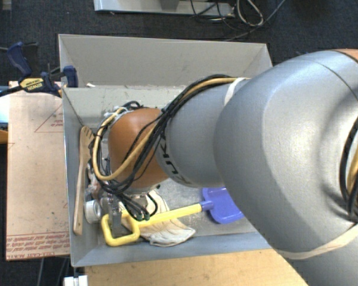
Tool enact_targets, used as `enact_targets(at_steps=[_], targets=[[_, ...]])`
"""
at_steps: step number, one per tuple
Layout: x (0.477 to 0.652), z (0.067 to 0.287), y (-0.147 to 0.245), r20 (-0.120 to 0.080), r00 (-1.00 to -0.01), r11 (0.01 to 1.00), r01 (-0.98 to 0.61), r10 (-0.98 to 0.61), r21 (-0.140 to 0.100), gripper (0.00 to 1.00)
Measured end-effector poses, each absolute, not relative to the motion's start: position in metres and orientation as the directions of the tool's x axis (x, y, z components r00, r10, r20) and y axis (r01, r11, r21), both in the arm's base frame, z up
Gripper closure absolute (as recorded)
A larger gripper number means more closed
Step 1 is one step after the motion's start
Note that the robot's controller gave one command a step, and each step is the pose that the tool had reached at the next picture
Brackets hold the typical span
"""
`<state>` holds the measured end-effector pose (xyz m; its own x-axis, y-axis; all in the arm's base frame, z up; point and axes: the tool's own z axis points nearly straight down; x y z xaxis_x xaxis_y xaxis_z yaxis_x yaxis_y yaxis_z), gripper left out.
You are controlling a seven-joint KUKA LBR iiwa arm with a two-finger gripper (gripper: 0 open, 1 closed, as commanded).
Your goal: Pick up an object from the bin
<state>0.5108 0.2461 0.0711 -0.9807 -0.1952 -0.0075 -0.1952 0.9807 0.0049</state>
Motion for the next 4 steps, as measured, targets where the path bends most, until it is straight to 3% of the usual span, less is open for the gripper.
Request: enact_targets(at_steps=[1, 2, 3, 4], targets=[[0.511, 0.071, 0.246, -0.007, -0.981, 0.981, -0.195, -0.195, 0.005, 1.0], [0.51, 0.102, 0.236, -0.01, -0.982, 0.982, -0.189, -0.189, 0.006, 1.0], [0.522, 0.207, 0.235, -0.008, -0.979, 0.979, -0.204, -0.204, 0.006, 1.0], [0.522, 0.207, 0.236, -0.008, -0.979, 0.979, -0.205, -0.205, 0.006, 0.0]])
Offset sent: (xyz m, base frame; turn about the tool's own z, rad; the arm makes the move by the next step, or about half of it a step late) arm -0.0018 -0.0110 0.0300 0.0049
